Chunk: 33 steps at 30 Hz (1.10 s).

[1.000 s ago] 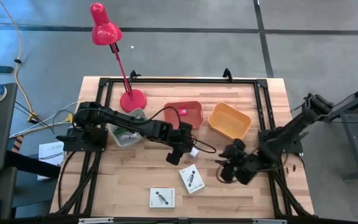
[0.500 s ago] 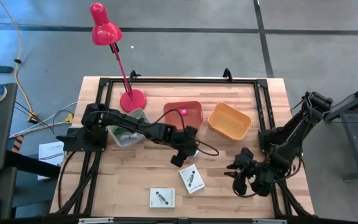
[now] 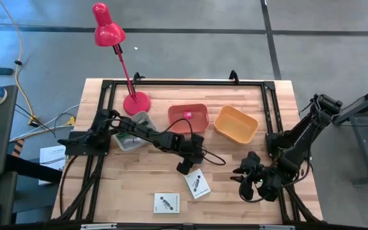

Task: Pick and place items into bin
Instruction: Put the white charger adapter into the orange bin

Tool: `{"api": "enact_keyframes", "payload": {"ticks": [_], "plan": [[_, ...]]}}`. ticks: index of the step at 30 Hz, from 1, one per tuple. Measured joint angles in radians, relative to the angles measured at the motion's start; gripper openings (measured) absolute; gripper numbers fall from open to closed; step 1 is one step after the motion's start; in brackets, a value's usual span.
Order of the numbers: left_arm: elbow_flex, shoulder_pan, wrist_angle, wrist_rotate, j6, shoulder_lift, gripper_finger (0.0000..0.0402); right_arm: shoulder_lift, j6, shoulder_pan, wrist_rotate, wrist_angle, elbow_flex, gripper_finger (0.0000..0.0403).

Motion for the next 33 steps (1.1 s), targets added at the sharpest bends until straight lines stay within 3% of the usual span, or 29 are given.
{"api": "enact_keyframes", "payload": {"ticks": [33], "plan": [[0.002,0.002,-0.006,-0.040,-0.013,0.045,0.0200,0.000,-0.007,-0.002,0.015,-0.001,0.000,0.0124]]}}
